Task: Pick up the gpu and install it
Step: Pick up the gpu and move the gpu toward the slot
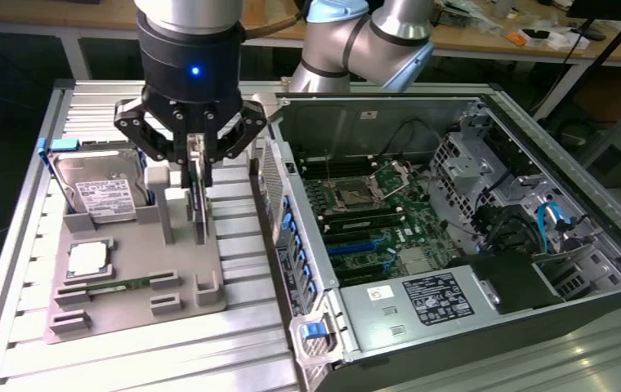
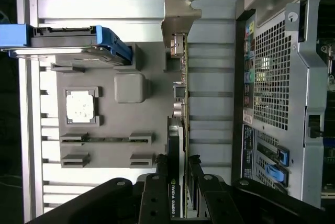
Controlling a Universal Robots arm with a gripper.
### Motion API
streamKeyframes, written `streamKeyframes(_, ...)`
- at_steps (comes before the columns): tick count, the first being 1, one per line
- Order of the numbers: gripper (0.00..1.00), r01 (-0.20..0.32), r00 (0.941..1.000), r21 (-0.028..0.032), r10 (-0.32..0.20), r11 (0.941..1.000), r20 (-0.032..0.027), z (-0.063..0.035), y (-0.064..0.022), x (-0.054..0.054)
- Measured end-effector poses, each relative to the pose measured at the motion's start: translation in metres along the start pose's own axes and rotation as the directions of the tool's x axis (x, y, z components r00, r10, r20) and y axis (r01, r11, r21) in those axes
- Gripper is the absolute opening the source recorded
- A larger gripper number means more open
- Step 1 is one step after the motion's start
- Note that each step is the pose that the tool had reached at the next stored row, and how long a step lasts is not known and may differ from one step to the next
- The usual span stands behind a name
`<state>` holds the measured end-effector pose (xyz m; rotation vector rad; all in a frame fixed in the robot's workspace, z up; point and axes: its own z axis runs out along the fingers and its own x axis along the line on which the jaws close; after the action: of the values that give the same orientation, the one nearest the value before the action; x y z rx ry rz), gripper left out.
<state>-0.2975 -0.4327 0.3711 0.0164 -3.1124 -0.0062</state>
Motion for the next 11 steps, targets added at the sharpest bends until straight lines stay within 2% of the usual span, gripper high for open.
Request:
streamKeyframes(8,0.27,0.0,1.0,0.0,0.0,1.0,0.0,-0.0186,0.0011,0.001)
streamKeyframes(11,0.27,0.0,1.0,0.0,0.0,1.0,0.0,-0.0226,0.0012,0.001)
